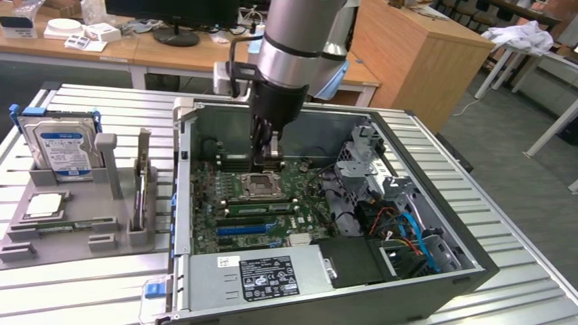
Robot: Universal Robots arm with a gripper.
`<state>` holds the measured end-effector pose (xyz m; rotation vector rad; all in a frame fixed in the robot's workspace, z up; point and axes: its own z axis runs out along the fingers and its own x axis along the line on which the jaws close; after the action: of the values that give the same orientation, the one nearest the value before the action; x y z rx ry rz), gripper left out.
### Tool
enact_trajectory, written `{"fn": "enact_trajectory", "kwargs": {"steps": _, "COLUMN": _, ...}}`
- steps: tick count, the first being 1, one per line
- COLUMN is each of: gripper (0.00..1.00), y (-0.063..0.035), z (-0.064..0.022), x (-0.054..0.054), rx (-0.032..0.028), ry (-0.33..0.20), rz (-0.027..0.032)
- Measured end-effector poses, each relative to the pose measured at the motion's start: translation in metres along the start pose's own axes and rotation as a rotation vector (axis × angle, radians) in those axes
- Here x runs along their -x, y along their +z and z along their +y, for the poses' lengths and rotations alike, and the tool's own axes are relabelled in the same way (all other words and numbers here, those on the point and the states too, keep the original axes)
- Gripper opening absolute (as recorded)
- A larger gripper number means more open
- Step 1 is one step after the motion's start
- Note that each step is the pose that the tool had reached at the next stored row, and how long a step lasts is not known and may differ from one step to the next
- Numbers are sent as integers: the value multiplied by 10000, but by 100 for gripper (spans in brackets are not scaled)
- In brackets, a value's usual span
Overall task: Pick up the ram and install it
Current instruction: 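Press down the ram until it locks into place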
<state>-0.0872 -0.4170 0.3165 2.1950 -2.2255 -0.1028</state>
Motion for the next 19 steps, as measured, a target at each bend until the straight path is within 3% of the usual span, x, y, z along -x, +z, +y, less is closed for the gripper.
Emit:
{"fn": "enact_trajectory", "kwargs": {"steps": 15, "gripper": 11, "y": -273, "z": 16, "x": 10, "rx": 0, "ry": 2, "rz": 46}}
{"fn": "enact_trajectory", "kwargs": {"steps": 19, "gripper": 11, "y": -295, "z": 17, "x": 11, "rx": -3, "ry": 4, "rz": 56}}
